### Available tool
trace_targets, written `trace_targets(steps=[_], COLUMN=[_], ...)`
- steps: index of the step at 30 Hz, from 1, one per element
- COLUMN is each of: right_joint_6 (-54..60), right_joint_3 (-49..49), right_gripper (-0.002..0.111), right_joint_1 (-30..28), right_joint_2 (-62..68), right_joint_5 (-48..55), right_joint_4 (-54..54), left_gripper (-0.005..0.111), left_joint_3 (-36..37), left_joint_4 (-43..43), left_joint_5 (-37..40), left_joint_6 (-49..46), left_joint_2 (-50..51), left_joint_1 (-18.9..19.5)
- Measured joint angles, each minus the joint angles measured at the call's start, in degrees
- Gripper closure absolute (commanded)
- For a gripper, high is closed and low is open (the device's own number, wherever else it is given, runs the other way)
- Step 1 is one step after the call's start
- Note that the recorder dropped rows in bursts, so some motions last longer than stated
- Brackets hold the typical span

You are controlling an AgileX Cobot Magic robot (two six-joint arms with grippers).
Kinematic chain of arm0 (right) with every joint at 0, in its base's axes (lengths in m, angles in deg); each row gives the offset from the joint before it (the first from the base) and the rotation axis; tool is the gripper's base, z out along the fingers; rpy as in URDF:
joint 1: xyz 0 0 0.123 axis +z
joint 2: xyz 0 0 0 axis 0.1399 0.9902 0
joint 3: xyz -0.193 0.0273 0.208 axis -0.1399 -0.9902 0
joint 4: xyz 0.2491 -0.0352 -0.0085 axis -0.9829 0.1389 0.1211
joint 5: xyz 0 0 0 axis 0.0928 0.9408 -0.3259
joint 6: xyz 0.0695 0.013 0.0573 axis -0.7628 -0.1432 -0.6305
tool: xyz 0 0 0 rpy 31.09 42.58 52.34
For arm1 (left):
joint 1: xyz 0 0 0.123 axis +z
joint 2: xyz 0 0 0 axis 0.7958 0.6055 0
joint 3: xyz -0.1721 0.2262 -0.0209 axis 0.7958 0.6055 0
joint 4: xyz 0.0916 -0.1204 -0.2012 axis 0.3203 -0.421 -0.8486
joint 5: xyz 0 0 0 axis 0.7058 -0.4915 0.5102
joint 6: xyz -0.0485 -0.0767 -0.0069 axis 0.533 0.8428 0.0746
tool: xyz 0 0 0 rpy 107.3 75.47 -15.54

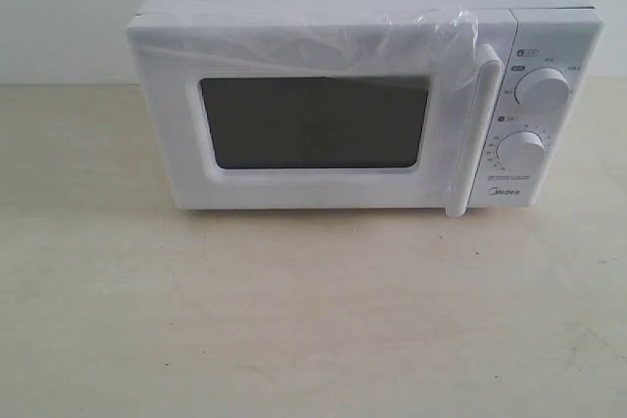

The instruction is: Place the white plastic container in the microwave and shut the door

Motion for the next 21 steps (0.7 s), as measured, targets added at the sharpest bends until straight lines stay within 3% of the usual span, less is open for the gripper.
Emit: trace_targets(steps=[12, 21], right_joint_6=[0.0, 0.0], right_joint_3=[0.0, 0.0], right_gripper=[0.108, 0.108], right_joint_1=[0.0, 0.0], right_joint_2=[0.0, 0.0], right_joint_5=[0.2, 0.3], right_joint_4=[0.0, 0.0], left_gripper=[0.102, 0.102], left_joint_3=[0.7, 0.7], left_joint_4=[0.2, 6.4], left_joint_5=[0.0, -0.7], left_joint_6=[-0.8, -17.2], left_joint_2=[0.0, -1.1], left_joint_1=[0.0, 0.0])
